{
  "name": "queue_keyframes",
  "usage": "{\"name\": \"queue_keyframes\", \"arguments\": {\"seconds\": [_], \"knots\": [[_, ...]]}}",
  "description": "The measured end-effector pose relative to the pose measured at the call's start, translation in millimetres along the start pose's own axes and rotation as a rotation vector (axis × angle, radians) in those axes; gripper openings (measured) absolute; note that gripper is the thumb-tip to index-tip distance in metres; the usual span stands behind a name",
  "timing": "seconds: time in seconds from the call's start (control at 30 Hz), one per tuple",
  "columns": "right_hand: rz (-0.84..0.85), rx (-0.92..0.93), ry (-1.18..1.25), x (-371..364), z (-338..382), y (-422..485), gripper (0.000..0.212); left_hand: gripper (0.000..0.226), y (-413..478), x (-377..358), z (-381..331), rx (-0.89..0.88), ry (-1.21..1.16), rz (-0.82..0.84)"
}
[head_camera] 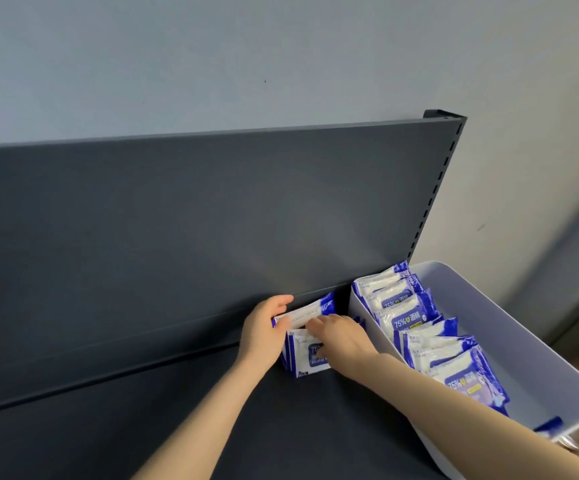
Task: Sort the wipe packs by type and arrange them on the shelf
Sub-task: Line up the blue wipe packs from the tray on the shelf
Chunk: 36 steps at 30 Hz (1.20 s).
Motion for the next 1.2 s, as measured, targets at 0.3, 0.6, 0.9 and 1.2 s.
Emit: {"name": "queue_keyframes", "arguments": {"seconds": [0.3, 0.6, 0.9, 1.2], "knots": [[-0.031, 0.080, 0.042, -7.0, -0.1, 25.3, 0.056, 0.060, -36.1, -22.4, 40.1, 0.246, 0.145, -0.038], [-0.211, -0.029, -0.073, -11.5, -4.4, 2.6, 0.056, 0.053, -32.6, -42.6, 14.0, 0.274, 0.263, -0.093], [-0.141, 0.020, 0.015, 11.1, -10.4, -15.4, 0.063, 0.055, -39.1, -52.8, 2.2, 0.300, 0.318, -0.130], [-0.320, -0.007, 0.349, 80.0, -84.6, -98.8, 0.038, 0.071, -51.8, -52.9, -8.0, 0.240, 0.504, -0.217]]}}
Point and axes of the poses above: each hand's wrist, its own y-axis towards the middle knuckle, its own x-axis out of the back of the hand, z = x × y, the point moved 1 cm from there along y, towards the middle knuckle, and after that the axes turned 11 degrees about y, right-handed, at the moved point
